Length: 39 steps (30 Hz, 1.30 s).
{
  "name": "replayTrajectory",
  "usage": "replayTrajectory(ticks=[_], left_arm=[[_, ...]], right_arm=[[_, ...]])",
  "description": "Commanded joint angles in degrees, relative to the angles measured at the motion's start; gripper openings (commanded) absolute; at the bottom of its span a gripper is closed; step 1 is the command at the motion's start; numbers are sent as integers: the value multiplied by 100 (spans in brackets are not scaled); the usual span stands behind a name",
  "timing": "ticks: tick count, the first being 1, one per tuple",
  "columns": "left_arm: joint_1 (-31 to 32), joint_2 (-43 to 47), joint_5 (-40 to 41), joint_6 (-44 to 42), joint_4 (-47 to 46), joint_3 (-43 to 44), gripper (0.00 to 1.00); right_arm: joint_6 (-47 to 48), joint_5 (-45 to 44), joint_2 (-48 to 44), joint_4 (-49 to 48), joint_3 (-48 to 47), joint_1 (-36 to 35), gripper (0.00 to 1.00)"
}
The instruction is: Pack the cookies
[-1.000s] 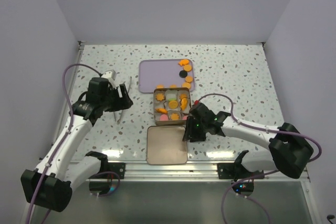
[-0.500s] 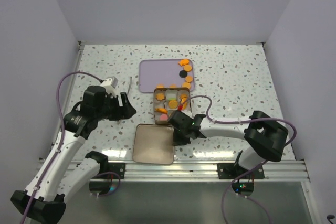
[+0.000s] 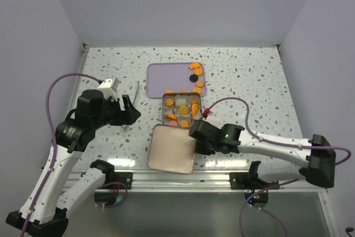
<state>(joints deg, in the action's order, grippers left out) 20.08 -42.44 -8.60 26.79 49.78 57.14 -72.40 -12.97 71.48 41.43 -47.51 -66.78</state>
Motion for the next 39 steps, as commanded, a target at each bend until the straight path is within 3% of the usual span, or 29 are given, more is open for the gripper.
replayTrajectory(ticks=[1, 8, 14, 22, 34, 36, 39], left_arm=[[40, 130, -132, -322, 190, 227, 77], [40, 455, -1932, -244, -320, -80, 77], [40, 842, -3067, 362, -1031, -274, 77], [40, 1044, -3411, 714, -1261, -265, 76], [40, 623, -3648, 994, -1654, -546, 72], [40, 623, -3771, 1196, -2093, -616, 69], [40, 587, -3965, 1583, -2534, -696, 52]], right_arm=[[-284, -767, -784, 804, -592, -19, 0], [-81, -1041, -1417, 1850, -1664, -19, 0], [-20, -856, -1690, 1974, -2017, -10, 0], [-20, -725, -1875, 1702, -2034, -10, 0], [130, -505, -1427, 1324, -2527, -10, 0], [112, -478, -1357, 1254, -2571, -10, 0], [68, -522, -1207, 1069, -2632, -10, 0]])
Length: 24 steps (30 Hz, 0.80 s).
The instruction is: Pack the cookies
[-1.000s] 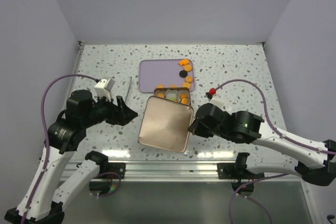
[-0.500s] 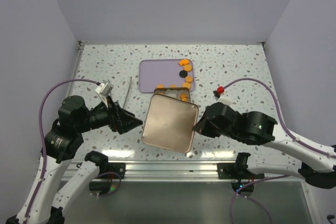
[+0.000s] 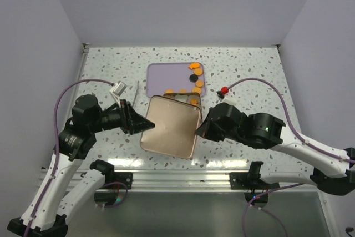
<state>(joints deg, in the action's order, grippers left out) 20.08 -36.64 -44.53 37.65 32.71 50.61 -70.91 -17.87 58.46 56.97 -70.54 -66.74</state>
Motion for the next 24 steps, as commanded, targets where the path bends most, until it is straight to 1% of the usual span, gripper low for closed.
replayTrajectory(ticks=[1, 2, 3, 6, 7, 8, 10, 11, 13, 14, 15, 16, 17, 19, 20, 21, 22, 23, 24], left_arm=[[40, 8, -415, 559, -941, -34, 47], [32, 8, -485, 612, -1029, -25, 44], [40, -1, -512, 673, -1151, 27, 38], [40, -97, -618, 612, -1171, 124, 28], [40, -141, -627, 464, -1118, 246, 16], [40, -237, -618, 358, -917, 335, 11], [40, -352, -574, 8, -697, 632, 0], [40, -457, -435, -116, -469, 739, 0], [40, -554, -328, -450, -292, 1020, 0], [40, -676, -163, -582, -83, 1125, 0], [40, -747, -74, -862, 15, 1301, 0], [40, -826, 127, -995, 121, 1381, 0], [40, -975, 225, -1127, 304, 1460, 0], [40, -1108, 444, -1496, 437, 1706, 0], [32, -1213, 759, -1619, 482, 1785, 0], [40, -1240, 971, -1803, 482, 1916, 0], [84, -1266, 1190, -1866, 465, 1961, 0], [145, -1284, 1689, -1927, 386, 1996, 0], [181, -1284, 1868, -2085, 316, 2023, 0]], right_arm=[[-98, -67, 148, -529, -346, -14, 0], [-98, -76, 253, -599, -372, -14, 0], [-107, -103, 315, -608, -459, -14, 0], [-116, -269, 526, -573, -696, -14, 0], [-107, -287, 579, -564, -741, -14, 0], [-81, -383, 597, -529, -872, -14, 0], [-45, -463, 658, -407, -1013, -14, 0], [-28, -576, 658, -267, -1136, -14, 1], [-1, -674, 615, -12, -1225, -6, 17], [7, -726, 580, 68, -1303, -14, 41], [16, -823, 553, 156, -1339, -14, 52], [16, -858, 474, 331, -1374, -14, 61], [-1, -894, 439, 419, -1444, -14, 74], [-62, -982, 343, 656, -1515, -14, 82], [-98, -990, 307, 692, -1585, -14, 85], [-115, -1008, 281, 710, -1603, -14, 90], [-168, -1008, 254, 710, -1629, -6, 92], [-194, -991, 237, 710, -1716, -6, 94], [-212, -973, 254, 710, -1778, 12, 97]])
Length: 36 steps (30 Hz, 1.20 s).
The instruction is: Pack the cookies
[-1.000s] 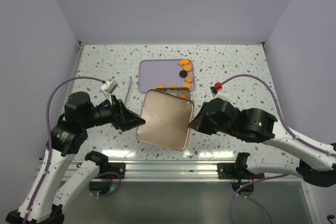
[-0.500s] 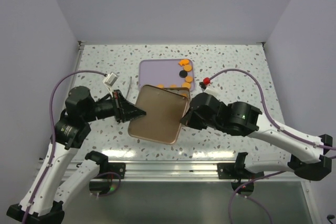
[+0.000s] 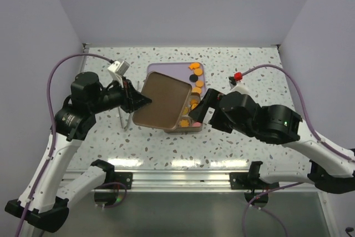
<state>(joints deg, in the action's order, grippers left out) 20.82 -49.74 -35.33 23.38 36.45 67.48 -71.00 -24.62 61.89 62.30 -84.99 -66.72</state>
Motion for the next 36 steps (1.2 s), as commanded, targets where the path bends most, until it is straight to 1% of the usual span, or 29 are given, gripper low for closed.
replayTrajectory(ticks=[1, 2, 3, 4, 5, 6, 7, 8, 9, 10, 11, 12, 14, 15, 16, 17, 19, 21, 22, 25, 28, 30, 34, 36], left_arm=[[168, 17, 1149, -720, -102, 353, 0], [186, 17, 1552, -842, -137, 371, 0], [194, 34, 1756, -1148, -181, 371, 0], [203, 182, 2193, -1282, -347, 336, 0], [203, 288, 2371, -1422, -488, 266, 0], [203, 419, 2469, -1806, -672, 65, 0], [203, 560, 2583, -2019, -822, -50, 0], [203, 788, 2784, -2221, -1093, -138, 0], [203, 868, 2864, -2702, -1157, -243, 0], [203, 939, 2996, -2907, -1175, -262, 0], [203, 948, 2997, -3092, -1149, -262, 0], [203, 939, 2936, -3476, -1096, -262, 0], [203, 1018, 2700, -3813, -1130, -297, 0], [203, 1079, 2655, -4075, -1253, -419, 0], [195, 1141, 2602, -4200, -1358, -481, 0], [203, 1281, 2567, -4453, -1560, -569, 0], [203, 1361, 2575, -4692, -1667, -605, 0], [203, 1318, 2645, -4920, -1536, -500, 0], [203, 1274, 2663, -4956, -1405, -465, 0], [203, 1343, 2602, -4992, -1386, -403, 0], [203, 1353, 2514, -5045, -1290, -359, 0], [203, 1370, 2487, -5071, -1237, -332, 0], [203, 1423, 2365, -5071, -1157, -288, 0], [203, 1432, 2303, -5053, -1166, -253, 0]], right_arm=[[-203, -228, -63, 151, -421, 36, 98], [-203, -175, 33, 133, -613, 62, 99], [-203, -88, 95, 98, -728, 115, 99], [-160, 183, 174, -33, -834, 281, 99], [-151, 456, 235, -121, -1009, 421, 99], [-133, 798, 401, -209, -1089, 632, 99], [-116, 1193, 499, -453, -1151, 1147, 99], [-124, 2067, 735, -578, -1247, 1361, 99], [-177, 2380, 859, -709, -1326, 1546, 99], [-186, 2644, 999, -876, -1423, 1783, 99], [-203, 2986, 1157, -947, -1676, 1837, 99], [-221, 3172, 1463, -1009, -1809, 1890, 99], [-344, 3471, 1790, -1325, -2107, 1987, 99], [-414, 3812, 1913, -1474, -2188, 2005, 99], [-562, 3946, 2219, -1754, -2275, 2022, 99], [-642, 4078, 2353, -1887, -2450, 2022, 99], [-826, 4350, 2721, -2308, -2636, 2031, 99], [-1019, 4466, 2890, -2617, -2821, 2022, 99], [-1090, 4536, 2934, -2949, -2839, 2022, 99], [-1372, 4615, 3031, -3425, -2760, 2023, 98], [-1504, 4659, 3119, -3628, -2672, 2022, 99], [-1496, 4616, 3163, -3559, -2654, 2022, 98], [-1583, 4466, 3145, -3725, -2505, 2022, 98], [-1592, 4457, 3206, -3734, -2505, 2023, 96]])
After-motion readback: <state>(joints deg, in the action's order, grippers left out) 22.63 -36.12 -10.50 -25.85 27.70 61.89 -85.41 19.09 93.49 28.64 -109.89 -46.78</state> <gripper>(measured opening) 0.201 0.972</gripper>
